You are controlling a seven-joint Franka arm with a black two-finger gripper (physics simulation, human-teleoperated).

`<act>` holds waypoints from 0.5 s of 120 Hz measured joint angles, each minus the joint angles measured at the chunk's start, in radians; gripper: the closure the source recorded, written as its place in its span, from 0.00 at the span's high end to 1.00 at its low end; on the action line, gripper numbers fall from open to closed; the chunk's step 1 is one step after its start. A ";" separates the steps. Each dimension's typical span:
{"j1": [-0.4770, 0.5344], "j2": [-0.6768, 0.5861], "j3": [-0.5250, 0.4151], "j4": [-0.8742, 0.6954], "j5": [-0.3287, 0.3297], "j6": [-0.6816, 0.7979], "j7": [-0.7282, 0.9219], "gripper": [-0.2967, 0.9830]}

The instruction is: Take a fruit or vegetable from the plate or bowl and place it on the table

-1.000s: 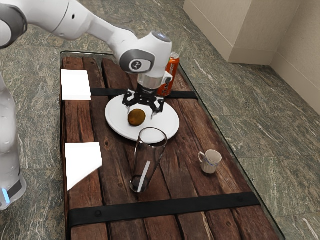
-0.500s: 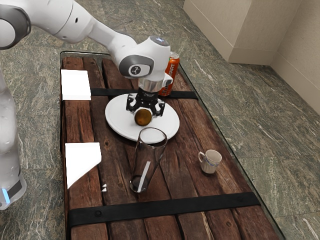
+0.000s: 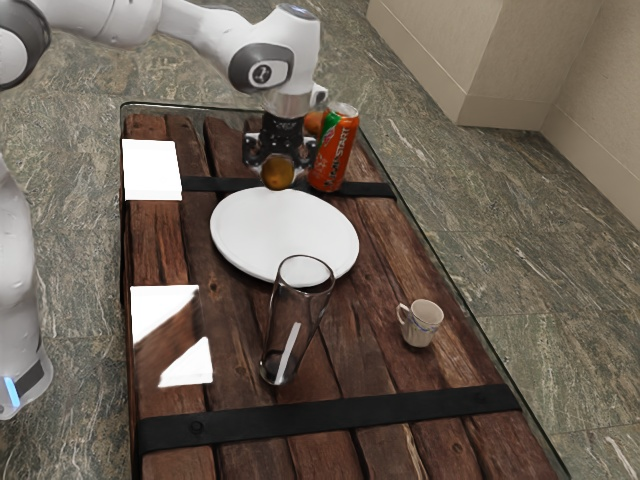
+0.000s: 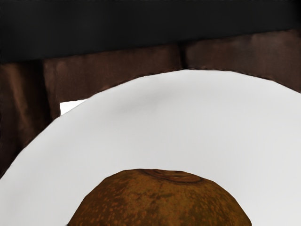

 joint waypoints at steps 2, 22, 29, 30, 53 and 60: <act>-0.001 -0.003 0.015 0.001 0.003 -0.009 0.001 0.50; 0.004 -0.010 0.159 0.019 0.047 -0.087 0.019 0.50; 0.006 -0.003 0.198 0.031 0.074 -0.104 0.029 0.50; 0.005 -0.001 0.202 0.034 0.079 -0.105 0.030 0.50; 0.005 0.053 0.232 0.071 0.179 -0.092 0.077 0.50; 0.004 0.056 0.233 0.070 0.191 -0.080 0.086 0.57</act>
